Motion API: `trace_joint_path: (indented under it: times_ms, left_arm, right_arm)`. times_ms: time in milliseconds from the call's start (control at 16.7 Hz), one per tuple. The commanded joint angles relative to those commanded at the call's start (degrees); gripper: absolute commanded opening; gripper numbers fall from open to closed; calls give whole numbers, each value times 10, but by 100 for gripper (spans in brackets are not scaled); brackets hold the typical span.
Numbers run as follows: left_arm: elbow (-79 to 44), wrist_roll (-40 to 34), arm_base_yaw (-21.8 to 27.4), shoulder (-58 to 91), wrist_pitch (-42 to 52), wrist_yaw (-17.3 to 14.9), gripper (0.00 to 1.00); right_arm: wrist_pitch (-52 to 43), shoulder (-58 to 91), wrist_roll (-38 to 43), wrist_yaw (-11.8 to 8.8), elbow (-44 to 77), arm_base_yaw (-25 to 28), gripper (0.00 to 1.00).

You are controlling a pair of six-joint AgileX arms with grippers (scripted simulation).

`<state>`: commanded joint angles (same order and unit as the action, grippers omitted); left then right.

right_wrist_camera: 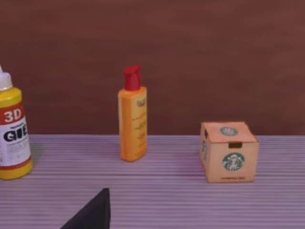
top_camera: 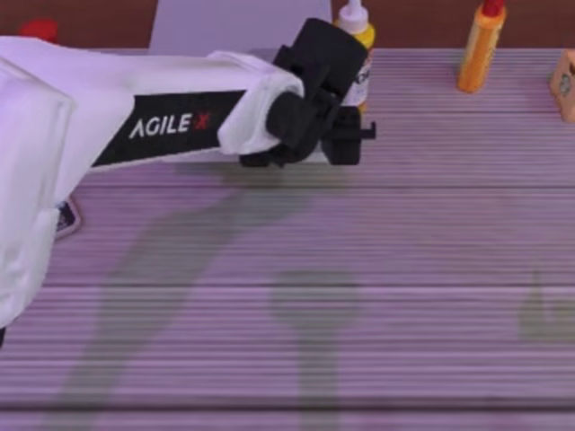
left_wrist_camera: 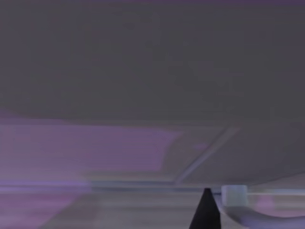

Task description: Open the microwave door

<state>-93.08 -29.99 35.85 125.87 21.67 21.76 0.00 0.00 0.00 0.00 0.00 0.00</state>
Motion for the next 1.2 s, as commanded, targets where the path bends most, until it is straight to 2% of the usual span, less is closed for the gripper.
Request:
trace_joint_path:
  times_ms: [120, 180, 600, 660, 1200]
  left_arm:
    - [0, 0, 0, 0, 0, 0, 2]
    - [0, 0, 0, 0, 0, 0, 0]
    - [0, 0, 0, 0, 0, 0, 0]
    - [27, -2, 22, -13, 4, -8, 0]
    - [74, -19, 21, -47, -20, 13, 0]
  right_arm:
    - [0, 0, 0, 0, 0, 0, 100]
    - [0, 0, 0, 0, 0, 0, 100]
    - [0, 0, 0, 0, 0, 0, 100]
    - [0, 0, 0, 0, 0, 0, 100]
    - [0, 0, 0, 0, 0, 0, 100]
